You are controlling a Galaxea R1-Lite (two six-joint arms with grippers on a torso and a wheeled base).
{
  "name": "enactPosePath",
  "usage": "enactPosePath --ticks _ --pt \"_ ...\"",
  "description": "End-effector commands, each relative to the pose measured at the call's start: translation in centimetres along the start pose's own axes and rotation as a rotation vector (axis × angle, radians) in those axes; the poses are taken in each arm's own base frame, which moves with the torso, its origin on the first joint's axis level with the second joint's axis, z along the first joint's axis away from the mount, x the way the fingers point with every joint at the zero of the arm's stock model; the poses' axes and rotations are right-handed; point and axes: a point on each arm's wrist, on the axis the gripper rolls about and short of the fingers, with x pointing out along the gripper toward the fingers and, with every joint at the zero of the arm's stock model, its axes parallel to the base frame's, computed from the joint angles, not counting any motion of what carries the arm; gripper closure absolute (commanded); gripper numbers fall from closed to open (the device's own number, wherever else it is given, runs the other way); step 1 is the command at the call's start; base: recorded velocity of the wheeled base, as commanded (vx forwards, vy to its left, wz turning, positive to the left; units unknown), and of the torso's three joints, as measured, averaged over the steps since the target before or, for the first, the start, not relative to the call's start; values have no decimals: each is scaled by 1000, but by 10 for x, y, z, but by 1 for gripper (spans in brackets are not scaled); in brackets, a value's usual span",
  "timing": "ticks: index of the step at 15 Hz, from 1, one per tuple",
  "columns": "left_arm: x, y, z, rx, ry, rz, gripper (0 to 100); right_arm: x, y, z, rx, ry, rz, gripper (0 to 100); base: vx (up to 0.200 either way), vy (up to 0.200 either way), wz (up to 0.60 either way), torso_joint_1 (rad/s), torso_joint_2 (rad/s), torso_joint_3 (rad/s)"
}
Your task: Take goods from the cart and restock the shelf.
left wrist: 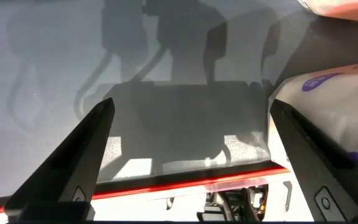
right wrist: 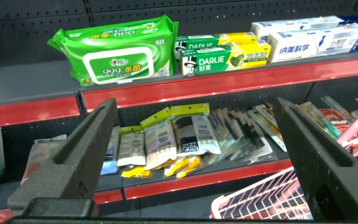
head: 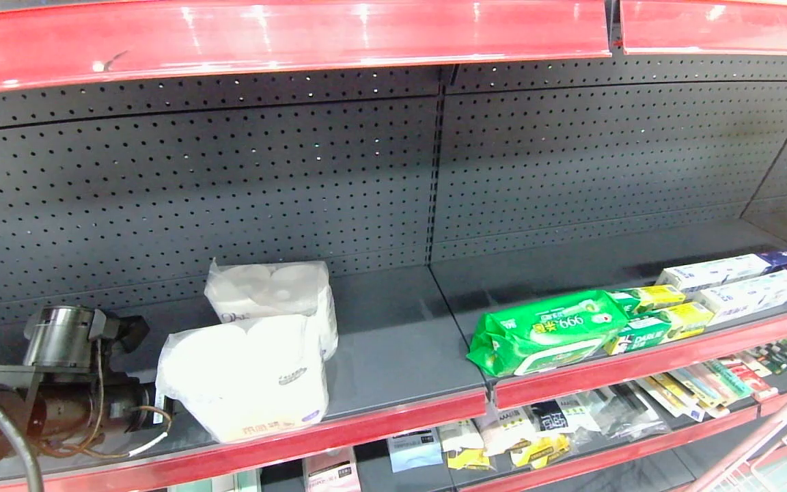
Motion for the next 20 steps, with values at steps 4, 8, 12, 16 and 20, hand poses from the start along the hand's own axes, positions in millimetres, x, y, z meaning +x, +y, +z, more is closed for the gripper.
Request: enactPosePath --ticks 4,8,12,16,20 --pt "0 -2 0 8 -1 -6 0 0 0 0 -1 2 1 0 0 0 0 0 0 0" --pt "0 -4 -1 14 0 -9 0 0 0 0 -1 0 1 0 0 0 0 0 0 0" --pt "0 -5 0 18 -3 -12 0 0 0 0 -1 2 1 0 0 0 0 0 0 0" --pt "-1 -5 0 17 -8 -11 0 0 0 0 -1 2 1 0 0 0 0 0 0 0" --pt "-12 6 6 -18 -64 15 0 0 0 0 -1 0 1 0 0 0 0 0 0 0"
